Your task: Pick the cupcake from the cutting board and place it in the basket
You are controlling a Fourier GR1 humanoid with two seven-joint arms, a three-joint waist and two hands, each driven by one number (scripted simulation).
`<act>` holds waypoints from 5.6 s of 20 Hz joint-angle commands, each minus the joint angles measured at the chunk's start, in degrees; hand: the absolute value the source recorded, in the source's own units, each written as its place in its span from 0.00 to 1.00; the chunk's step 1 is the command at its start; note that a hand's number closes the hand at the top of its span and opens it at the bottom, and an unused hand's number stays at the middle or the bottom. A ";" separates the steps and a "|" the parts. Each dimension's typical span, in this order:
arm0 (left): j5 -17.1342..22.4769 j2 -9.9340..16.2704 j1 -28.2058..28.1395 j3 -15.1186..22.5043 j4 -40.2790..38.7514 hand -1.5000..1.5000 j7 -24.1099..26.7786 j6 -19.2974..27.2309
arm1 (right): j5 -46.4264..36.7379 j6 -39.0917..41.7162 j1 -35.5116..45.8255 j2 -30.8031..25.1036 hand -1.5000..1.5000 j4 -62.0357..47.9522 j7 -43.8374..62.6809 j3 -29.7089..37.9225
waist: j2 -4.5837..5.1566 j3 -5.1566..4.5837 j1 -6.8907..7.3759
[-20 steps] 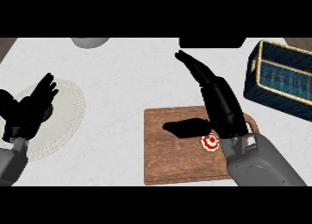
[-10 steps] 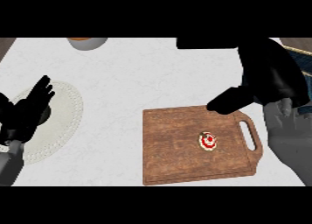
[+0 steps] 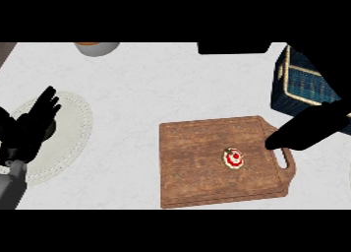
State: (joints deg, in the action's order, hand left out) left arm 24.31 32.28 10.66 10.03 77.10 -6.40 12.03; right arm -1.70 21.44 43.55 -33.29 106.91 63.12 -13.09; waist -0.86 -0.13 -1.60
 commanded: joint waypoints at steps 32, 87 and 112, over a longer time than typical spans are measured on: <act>-10.02 -7.82 1.76 -3.59 2.98 0.50 -4.97 -2.28 | -32.49 -19.09 -38.88 17.80 0.00 -1.12 -29.20 -6.78 | 0.87 0.14 1.72; -20.47 -16.00 1.58 -18.13 0.71 0.50 -5.15 -14.08 | -54.28 -11.33 -43.51 33.11 1.00 -3.94 -23.92 -24.87 | 0.68 0.08 1.41; -19.55 -16.28 -1.29 -19.13 3.80 0.50 -5.63 -16.42 | -62.15 -19.80 -28.07 33.22 1.00 29.43 2.64 -32.54 | 0.32 -0.04 1.34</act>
State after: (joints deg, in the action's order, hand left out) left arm 4.28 15.96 10.54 -9.04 80.11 -12.35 -3.59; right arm -60.82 -4.27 9.85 -1.19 126.92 54.01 -45.66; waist -0.43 -0.08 -0.41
